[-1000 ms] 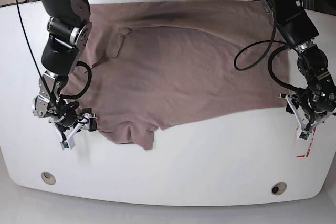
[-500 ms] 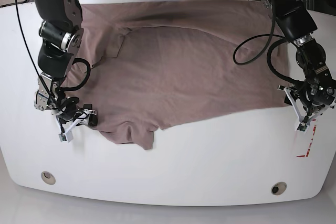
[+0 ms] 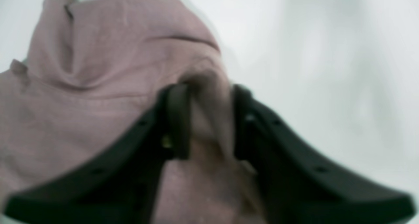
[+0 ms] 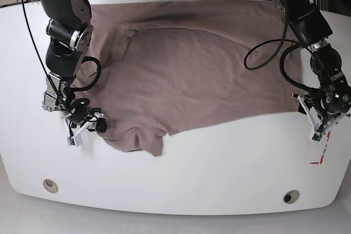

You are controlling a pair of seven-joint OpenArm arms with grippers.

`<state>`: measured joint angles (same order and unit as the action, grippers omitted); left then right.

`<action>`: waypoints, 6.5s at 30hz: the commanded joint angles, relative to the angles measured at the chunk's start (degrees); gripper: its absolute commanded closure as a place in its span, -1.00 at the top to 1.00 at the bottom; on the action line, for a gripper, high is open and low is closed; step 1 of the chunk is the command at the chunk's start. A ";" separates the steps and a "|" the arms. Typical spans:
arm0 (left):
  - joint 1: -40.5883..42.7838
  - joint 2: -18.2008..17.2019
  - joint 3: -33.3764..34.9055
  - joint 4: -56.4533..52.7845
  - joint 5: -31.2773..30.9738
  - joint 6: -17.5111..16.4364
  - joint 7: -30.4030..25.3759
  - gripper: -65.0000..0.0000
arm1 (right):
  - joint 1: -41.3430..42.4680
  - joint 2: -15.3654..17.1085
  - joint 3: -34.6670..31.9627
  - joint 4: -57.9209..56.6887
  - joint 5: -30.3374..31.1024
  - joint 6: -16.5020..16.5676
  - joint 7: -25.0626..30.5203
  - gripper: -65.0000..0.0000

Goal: Layout the t-shirt on the table in an organized manner, then fold the t-shirt properly
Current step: 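Move both grippers down to the shirt's hem corners, then grasp the hem corners with both grippers, then fold the hem up over the shirt toward the shoulder edge with both grippers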

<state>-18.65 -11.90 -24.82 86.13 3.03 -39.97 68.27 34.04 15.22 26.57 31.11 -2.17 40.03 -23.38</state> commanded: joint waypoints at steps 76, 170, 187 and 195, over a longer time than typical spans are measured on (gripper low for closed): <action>-7.24 -2.91 9.13 -23.58 0.53 -0.03 -20.05 -0.97 | -3.93 -0.59 -0.06 18.16 -0.68 -0.03 -9.81 -1.00; 27.05 -0.98 7.10 21.78 0.80 -0.03 0.61 -0.97 | -45.51 -5.51 6.27 83.30 -0.59 -0.03 -44.36 -1.00; 29.95 -1.24 7.10 21.78 0.88 -0.03 0.70 -0.60 | -49.12 -7.88 6.44 83.30 -0.77 -0.03 -44.36 -0.76; 30.30 -1.15 7.10 21.87 0.71 -0.03 0.70 0.02 | -50.53 -7.97 6.44 83.74 -0.68 -0.03 -44.36 0.16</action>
<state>12.36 -12.40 -17.45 107.00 3.64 -40.12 69.21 -16.62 6.63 32.69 113.51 -2.81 40.27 -68.20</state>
